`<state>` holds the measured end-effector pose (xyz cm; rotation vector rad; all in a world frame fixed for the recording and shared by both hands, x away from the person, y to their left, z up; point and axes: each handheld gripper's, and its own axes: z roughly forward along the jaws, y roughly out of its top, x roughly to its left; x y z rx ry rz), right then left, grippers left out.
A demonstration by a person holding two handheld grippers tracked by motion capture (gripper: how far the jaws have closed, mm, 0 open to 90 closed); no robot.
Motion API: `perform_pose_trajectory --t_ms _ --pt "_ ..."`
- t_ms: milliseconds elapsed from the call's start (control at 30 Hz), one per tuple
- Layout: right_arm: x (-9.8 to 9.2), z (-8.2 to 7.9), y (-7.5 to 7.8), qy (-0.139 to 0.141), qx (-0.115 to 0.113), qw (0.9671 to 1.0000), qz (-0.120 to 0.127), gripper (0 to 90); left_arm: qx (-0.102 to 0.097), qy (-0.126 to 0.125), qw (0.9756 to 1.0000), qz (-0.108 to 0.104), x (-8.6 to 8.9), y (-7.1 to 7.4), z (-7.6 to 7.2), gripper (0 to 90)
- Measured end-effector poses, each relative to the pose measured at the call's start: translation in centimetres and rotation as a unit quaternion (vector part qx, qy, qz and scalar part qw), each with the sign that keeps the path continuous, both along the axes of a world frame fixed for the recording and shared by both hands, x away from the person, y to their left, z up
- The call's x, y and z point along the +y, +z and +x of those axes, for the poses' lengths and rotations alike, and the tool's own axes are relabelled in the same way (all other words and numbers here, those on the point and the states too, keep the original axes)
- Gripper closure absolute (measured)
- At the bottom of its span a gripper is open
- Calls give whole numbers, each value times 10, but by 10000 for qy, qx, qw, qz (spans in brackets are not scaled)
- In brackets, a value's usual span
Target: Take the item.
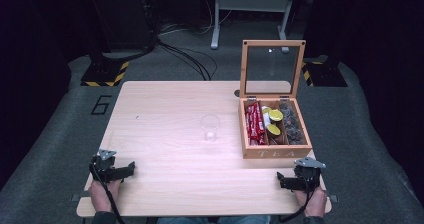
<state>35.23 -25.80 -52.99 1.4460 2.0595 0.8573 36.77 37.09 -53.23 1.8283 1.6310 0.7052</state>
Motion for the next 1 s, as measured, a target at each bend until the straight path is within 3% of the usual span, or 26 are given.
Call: perform_pose_trajectory --t_ms 267,600,733,833,1000 --pt "-7 -1 0 -114 -14 9999 66 5 9 -3 10000 -5 0 0 0 5" --pt "-8 -2 0 -46 -27 10000 47 18 -1 3 10000 6 0 0 0 5" --pt "-18 -3 3 -28 -74 9988 481 16 -19 22 10000 -10 0 0 0 5" --pt "-27 -5 8 -95 -72 9984 555 24 -15 25 10000 -10 0 0 0 5" --pt "-32 -10 28 -111 -190 9975 665 27 -15 26 10000 -3 0 0 0 5"
